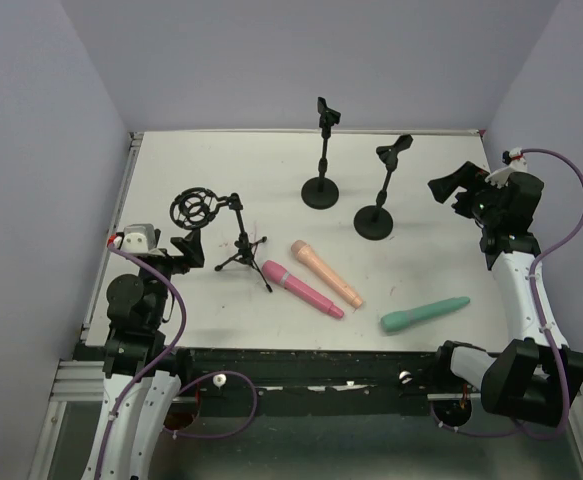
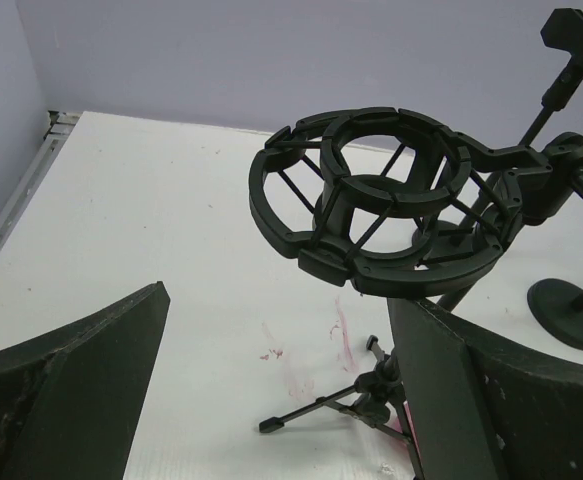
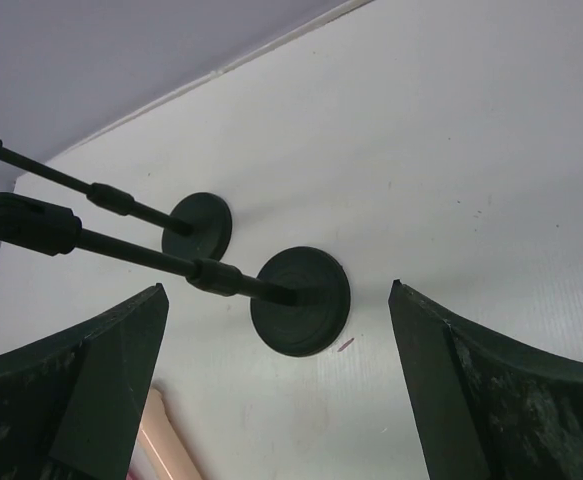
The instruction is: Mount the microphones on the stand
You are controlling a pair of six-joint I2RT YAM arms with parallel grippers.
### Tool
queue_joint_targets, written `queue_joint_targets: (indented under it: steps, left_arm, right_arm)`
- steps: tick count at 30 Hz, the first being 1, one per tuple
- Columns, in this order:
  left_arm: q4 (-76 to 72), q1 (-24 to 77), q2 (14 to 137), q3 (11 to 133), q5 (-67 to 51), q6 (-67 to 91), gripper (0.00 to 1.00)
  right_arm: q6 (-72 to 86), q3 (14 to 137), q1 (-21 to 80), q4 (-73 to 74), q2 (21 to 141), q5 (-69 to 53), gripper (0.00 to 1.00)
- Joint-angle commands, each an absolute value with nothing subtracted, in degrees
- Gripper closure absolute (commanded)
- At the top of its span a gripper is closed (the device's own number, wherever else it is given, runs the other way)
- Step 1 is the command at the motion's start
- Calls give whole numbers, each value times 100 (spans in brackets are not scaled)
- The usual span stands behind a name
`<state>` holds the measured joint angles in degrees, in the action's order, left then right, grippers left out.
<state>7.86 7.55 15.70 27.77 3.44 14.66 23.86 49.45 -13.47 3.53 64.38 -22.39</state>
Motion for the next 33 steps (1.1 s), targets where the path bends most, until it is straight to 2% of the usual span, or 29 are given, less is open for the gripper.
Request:
queue_joint_targets:
  steps: [1,11,24,28,33]
  left_arm:
    - [835,729,1503,2980,404,1520,2]
    - [940,738,1468,3032,299,1582,2]
    - [2636,738,1037,4016,-694,2750,2]
    - [2689,738,1203,4420,-1334,2822,2]
    - [3031,870,1836,5473,-2275,2610,2]
  right_arm:
    - [2505,5098,-1380,378,6407,-2109,0]
    - [2391,5010,-1380,290,6425,-2451,0]
    - [1013,4527,-1380,-114,6416,-4831,0]
    - [134,4290,-1380,-114,6381,-6132,0]
    - [-121,4403,-1389,263,6512,-6425,0]
